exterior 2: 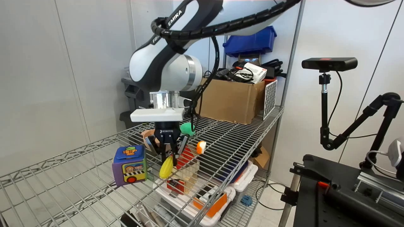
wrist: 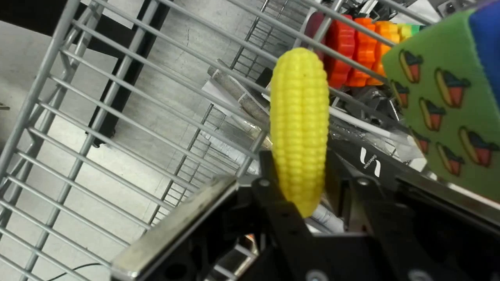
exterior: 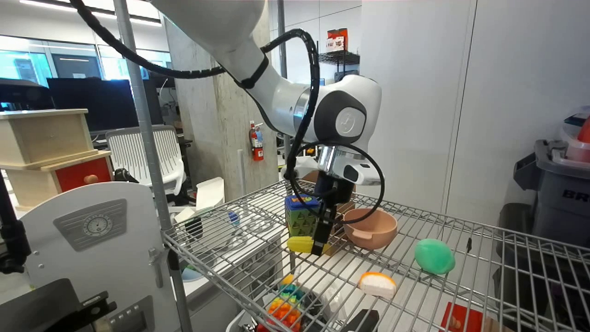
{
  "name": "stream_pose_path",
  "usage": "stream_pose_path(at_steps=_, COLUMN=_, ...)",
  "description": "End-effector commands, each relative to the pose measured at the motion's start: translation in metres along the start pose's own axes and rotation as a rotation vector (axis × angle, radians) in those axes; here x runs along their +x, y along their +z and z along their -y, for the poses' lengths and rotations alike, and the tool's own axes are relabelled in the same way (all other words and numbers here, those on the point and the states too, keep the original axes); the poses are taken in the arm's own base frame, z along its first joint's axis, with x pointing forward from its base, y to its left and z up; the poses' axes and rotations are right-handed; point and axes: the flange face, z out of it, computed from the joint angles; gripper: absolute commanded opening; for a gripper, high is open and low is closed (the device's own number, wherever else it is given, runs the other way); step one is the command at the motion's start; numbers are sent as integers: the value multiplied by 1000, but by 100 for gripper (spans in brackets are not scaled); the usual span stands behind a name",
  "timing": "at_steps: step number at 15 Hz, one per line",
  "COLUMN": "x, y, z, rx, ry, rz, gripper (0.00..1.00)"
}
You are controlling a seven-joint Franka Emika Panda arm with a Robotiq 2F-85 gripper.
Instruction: Move the yellow object to the right
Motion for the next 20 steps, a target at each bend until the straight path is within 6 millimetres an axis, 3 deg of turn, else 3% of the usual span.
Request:
stream_pose_path(at_steps=1, x=10, y=-29, z=-2, rx=17, ry=10, rz=-24, gripper=8)
stream_pose_path(at_steps=5, x=32, y=-89, z=-14, rx=81, ry=43, rz=-72, gripper=8)
stream_pose_path(at_steps=7, x=51, y=-119, z=-30, rx=108, ry=70, rz=-97, gripper=8)
stream_pose_path(at_steps=9, x=72, y=-145, z=-45, rx=141, ry=104, rz=-120, gripper=8)
stream_pose_path(at_steps=12, x=126, y=-178, z=-78, rx=191, ry=196, rz=-139, gripper=8)
stream_pose_path(at_steps=16, x=185, y=-184, z=-124, rx=189, ry=326, rz=-145, gripper=8)
stream_pose_path(at_steps=20, x=211, y=-142, z=-142, rx=140, ry=422, rz=-100, gripper=8)
